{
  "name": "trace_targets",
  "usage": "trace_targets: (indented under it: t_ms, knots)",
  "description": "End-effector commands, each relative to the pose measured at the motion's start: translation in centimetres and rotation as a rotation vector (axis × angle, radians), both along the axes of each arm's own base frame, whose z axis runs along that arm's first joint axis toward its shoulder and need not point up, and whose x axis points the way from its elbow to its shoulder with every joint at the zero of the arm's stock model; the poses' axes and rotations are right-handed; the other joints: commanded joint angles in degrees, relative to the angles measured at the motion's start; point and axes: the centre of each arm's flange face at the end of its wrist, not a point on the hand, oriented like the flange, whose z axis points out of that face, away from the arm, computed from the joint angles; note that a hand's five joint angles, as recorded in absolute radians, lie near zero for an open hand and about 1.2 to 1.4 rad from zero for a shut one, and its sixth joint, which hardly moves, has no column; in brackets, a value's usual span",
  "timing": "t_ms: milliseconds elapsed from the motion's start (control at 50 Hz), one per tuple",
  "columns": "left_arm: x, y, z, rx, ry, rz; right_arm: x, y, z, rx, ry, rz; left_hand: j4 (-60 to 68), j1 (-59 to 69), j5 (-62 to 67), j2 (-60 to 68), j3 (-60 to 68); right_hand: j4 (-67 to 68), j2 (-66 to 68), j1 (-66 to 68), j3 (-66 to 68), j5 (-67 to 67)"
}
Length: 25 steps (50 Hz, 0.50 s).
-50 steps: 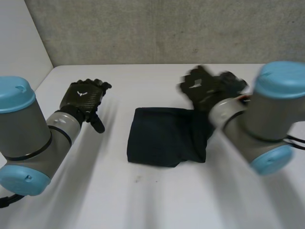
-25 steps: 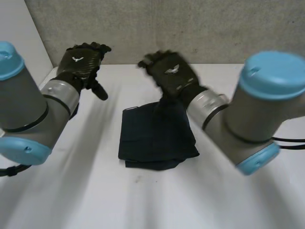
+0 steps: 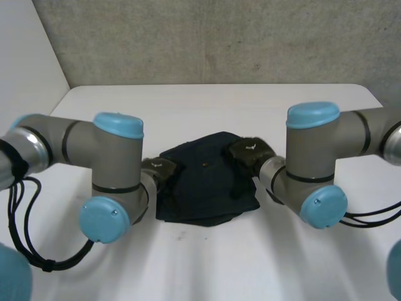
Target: Fold the shorts.
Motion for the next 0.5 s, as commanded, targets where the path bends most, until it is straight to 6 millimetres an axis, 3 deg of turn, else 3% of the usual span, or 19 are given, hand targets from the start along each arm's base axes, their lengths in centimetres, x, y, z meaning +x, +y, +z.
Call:
trace_targets:
  t_ms: [20,40,60,80,120,140,200,240,320,500]
  knots:
    - [0.4,0.5,9.6,-0.202,0.140,0.000,-0.6,0.5,7.3,-0.159,-0.069,-0.010,-1.8,0.5,-2.6,0.4,-0.8,-3.4,-2.7,-1.7,-1.8,-3.1]
    - [0.6,0.6,10.9,-0.229,0.157,0.003,-0.9,0.9,9.9,-0.212,-0.106,-0.017,-1.8,0.5,-2.6,0.4,-0.8,-3.4,-2.7,-1.7,-1.8,-3.1]
    - [0.9,0.8,12.5,-0.266,0.181,0.006,-1.2,1.1,11.3,-0.243,-0.128,-0.026,-1.8,0.5,-2.6,0.4,-0.8,-3.4,-2.7,-1.7,-1.8,-3.1]
    - [1.9,1.1,15.5,-0.336,0.223,0.022,-1.6,1.2,12.5,-0.269,-0.147,-0.041,-1.8,0.5,-2.6,0.4,-0.8,-3.4,-2.7,-1.7,-1.8,-3.1]
    - [3.1,1.1,18.1,-0.399,0.257,0.046,-3.6,1.3,16.0,-0.347,-0.210,-0.140,-1.8,0.5,-2.6,0.4,-0.8,-3.4,-2.7,-1.7,-1.8,-3.1]
    - [4.9,1.0,20.6,-0.464,0.285,0.085,-4.4,1.2,17.0,-0.369,-0.226,-0.184,-1.8,0.5,-2.6,0.4,-0.8,-3.4,-2.7,-1.7,-1.8,-3.1]
    - [8.0,0.8,24.2,-0.553,0.315,0.148,-7.4,1.7,20.3,-0.455,-0.265,-0.331,-1.2,1.1,-2.1,0.9,-0.3,-3.4,-2.7,-1.7,-1.8,-3.1]
    - [9.8,1.2,25.3,-0.544,0.307,0.165,-9.1,2.7,21.8,-0.484,-0.251,-0.392,-1.2,1.1,-2.1,0.9,-0.3,-3.4,-2.7,-1.7,-1.8,-3.1]
    - [11.3,1.9,25.1,-0.465,0.274,0.179,-10.4,3.7,22.1,-0.452,-0.208,-0.403,-1.7,0.6,-2.6,0.4,-0.8,-3.4,-2.7,-1.7,-1.8,-3.1]
    - [11.3,2.9,25.5,-0.453,0.280,0.167,-11.8,4.2,21.8,-0.406,-0.189,-0.414,-1.8,0.5,-2.6,0.4,-0.8,-3.4,-2.7,-1.7,-1.8,-3.1]
